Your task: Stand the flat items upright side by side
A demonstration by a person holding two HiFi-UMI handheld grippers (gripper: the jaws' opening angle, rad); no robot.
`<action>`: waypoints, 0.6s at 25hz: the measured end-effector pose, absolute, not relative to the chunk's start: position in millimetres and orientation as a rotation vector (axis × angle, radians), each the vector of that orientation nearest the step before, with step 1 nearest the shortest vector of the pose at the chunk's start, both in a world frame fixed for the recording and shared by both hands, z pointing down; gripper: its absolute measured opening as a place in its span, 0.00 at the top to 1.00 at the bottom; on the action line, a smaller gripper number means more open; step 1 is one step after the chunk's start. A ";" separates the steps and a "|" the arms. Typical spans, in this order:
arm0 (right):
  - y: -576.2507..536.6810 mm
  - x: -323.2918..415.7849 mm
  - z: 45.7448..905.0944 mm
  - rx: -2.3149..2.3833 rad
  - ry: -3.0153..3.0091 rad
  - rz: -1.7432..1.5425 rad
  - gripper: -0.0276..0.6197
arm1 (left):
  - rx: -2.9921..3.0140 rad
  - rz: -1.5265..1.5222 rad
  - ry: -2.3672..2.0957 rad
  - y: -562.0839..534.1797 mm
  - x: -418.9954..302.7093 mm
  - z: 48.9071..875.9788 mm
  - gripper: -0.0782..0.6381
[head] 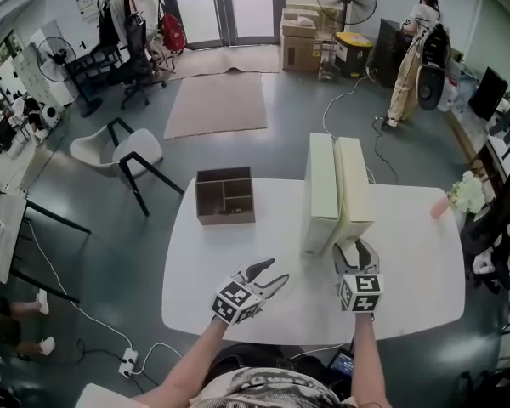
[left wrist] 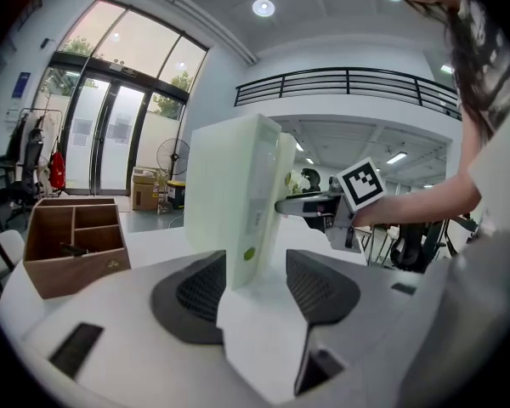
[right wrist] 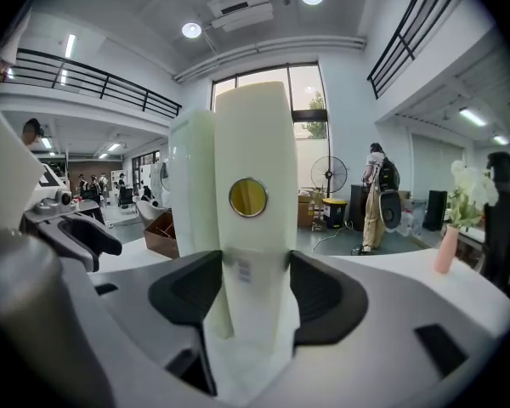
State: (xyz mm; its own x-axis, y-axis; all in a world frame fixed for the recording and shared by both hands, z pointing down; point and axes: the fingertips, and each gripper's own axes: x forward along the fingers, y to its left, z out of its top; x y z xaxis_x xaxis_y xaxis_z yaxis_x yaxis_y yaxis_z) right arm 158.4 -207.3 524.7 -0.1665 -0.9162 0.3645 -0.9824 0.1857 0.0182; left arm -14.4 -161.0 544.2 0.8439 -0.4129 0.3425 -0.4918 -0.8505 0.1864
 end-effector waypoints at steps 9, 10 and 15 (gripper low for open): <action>-212.5 157.4 525.2 1.825 -2.163 0.329 0.57 | 2.738 0.425 -0.727 -158.2 -29.2 545.9 0.58; -210.4 156.8 525.3 1.824 -2.163 0.337 0.57 | 2.738 0.425 -0.727 -157.2 -30.2 545.9 0.58; -190.8 152.5 529.9 1.835 -2.164 0.382 0.57 | 2.744 0.407 -0.688 -150.9 -27.7 550.1 0.58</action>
State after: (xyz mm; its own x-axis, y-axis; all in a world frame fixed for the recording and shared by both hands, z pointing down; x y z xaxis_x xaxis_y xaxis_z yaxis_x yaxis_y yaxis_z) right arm 152.5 -190.8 529.9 -0.1554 -0.9135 0.3760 -0.9870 0.1592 -0.0212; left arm -27.7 -150.9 550.1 0.8468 -0.4129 0.3353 -0.4926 -0.8465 0.2017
